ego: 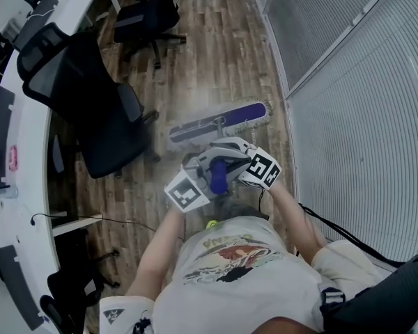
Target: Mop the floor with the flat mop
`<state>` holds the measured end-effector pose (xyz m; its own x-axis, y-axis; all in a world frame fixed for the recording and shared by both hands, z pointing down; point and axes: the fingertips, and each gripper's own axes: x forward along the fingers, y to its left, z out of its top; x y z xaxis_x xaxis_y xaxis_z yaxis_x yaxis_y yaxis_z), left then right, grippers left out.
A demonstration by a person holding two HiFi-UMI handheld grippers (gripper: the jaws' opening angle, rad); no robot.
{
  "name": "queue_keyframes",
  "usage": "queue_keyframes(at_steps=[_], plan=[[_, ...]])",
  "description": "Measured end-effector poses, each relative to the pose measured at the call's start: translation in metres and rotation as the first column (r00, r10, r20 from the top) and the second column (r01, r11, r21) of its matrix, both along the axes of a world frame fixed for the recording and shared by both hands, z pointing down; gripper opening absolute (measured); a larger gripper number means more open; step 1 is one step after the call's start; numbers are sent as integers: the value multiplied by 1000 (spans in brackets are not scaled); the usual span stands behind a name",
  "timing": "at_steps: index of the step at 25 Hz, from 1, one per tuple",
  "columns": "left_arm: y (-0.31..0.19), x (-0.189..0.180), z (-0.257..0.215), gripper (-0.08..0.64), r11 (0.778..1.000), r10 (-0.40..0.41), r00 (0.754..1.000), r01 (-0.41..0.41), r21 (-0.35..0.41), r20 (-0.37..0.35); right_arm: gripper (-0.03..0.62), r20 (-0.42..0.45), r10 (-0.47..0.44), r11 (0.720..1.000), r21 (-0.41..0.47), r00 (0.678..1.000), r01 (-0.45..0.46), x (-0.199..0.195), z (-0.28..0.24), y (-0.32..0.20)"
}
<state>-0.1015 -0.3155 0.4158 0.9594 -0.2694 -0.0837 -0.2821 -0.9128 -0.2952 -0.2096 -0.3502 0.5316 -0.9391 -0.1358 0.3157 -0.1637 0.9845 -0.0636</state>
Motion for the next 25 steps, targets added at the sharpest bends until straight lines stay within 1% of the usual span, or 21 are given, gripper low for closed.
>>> queue_keyframes(at_steps=[3, 8, 10, 12, 15, 18, 22, 25], plan=[[-43, -2, 0, 11, 1000, -27, 1000, 27, -5, -2, 164, 11, -13, 1000, 14, 1000, 13, -2, -4, -38], [-111, -7, -2, 9, 997, -74, 997, 74, -38, -6, 157, 62, 3, 1000, 24, 998, -4, -4, -13, -101], [-132, -4, -6, 9, 995, -93, 996, 93, -38, -9, 155, 80, 12, 1000, 25, 997, -15, 1, -18, -122], [-146, 7, -8, 9, 995, -91, 996, 90, -30, -1, 152, 95, 28, 999, 25, 995, -30, 11, -22, -137], [-160, 24, -12, 9, 998, -62, 998, 62, -18, 16, 149, 117, 56, 998, 29, 992, -59, 27, -27, -153], [-165, 31, -13, 9, 998, -56, 998, 57, -16, 33, 146, 119, 55, 997, 39, 991, -60, 33, -31, -159], [-156, 32, -7, 9, 997, -67, 997, 68, -36, 25, 146, 105, 32, 998, 45, 994, -37, 36, -27, -148], [-137, 31, 0, 9, 995, -76, 997, 77, -62, 21, 146, 96, 11, 999, 37, 995, -15, 35, -20, -127]])
